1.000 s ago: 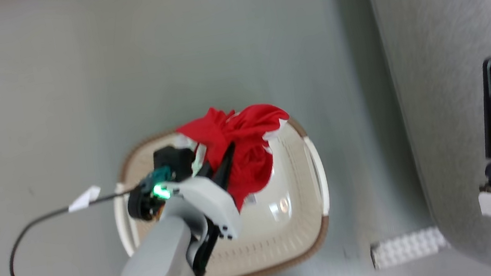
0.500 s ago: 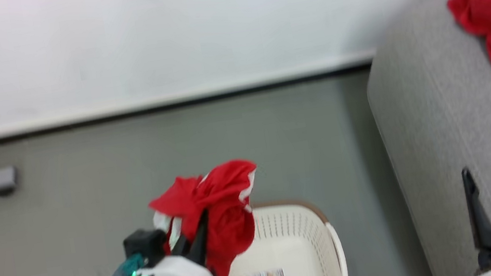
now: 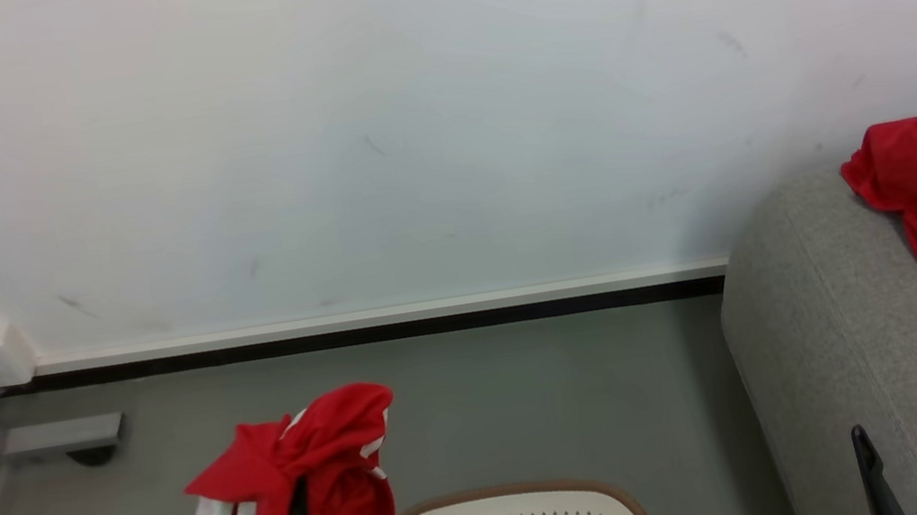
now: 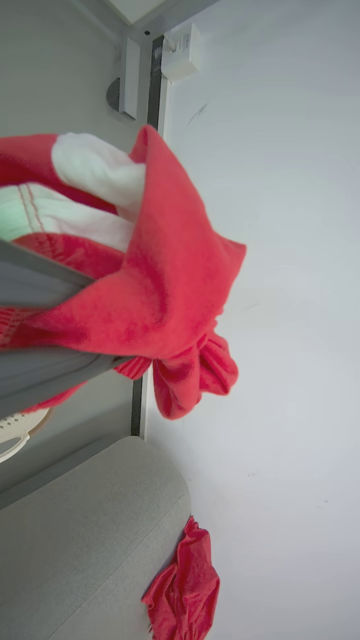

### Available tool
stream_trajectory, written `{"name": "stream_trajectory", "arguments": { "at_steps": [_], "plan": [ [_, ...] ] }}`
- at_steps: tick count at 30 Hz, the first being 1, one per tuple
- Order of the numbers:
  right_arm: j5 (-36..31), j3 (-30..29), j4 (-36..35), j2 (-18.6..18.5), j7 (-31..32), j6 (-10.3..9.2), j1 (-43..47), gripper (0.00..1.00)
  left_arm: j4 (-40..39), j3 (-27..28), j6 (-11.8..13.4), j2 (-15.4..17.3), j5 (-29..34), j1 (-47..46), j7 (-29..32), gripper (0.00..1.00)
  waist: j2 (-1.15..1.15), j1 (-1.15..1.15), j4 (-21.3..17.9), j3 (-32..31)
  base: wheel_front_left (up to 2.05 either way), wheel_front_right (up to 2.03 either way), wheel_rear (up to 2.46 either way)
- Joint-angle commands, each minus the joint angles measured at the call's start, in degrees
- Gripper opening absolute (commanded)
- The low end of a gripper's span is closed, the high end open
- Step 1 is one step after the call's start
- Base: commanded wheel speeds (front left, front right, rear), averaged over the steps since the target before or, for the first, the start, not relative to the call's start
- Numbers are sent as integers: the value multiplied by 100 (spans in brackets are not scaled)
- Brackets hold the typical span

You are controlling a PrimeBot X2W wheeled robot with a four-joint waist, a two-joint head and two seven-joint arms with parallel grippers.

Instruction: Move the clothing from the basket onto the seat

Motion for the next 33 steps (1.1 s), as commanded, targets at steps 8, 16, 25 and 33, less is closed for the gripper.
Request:
{"name": "stream_trajectory", "arguments": {
  "at_steps": [8, 16, 25, 33],
  "plan": [
    [210, 160, 282, -3, 5, -15, 208, 100, -608, 422, -132, 133, 375, 640, -3, 0, 0, 1, 164, -311, 0, 0, 0],
    [401, 320, 477, -34, 6, -15, 214, 100, -855, 757, -228, 94, 532, 938, -3, 0, 0, 1, 190, -410, 0, 0, 0],
    [448, 407, 504, -50, 6, -15, 169, 100, -874, 872, -298, 13, 621, 1001, -3, 0, 0, 1, 140, -387, 0, 0, 0],
    [473, 418, 503, -60, 6, -15, 115, 100, -841, 922, -369, -25, 655, 931, -3, 0, 0, 1, 102, -336, 0, 0, 0]
  ]
}}
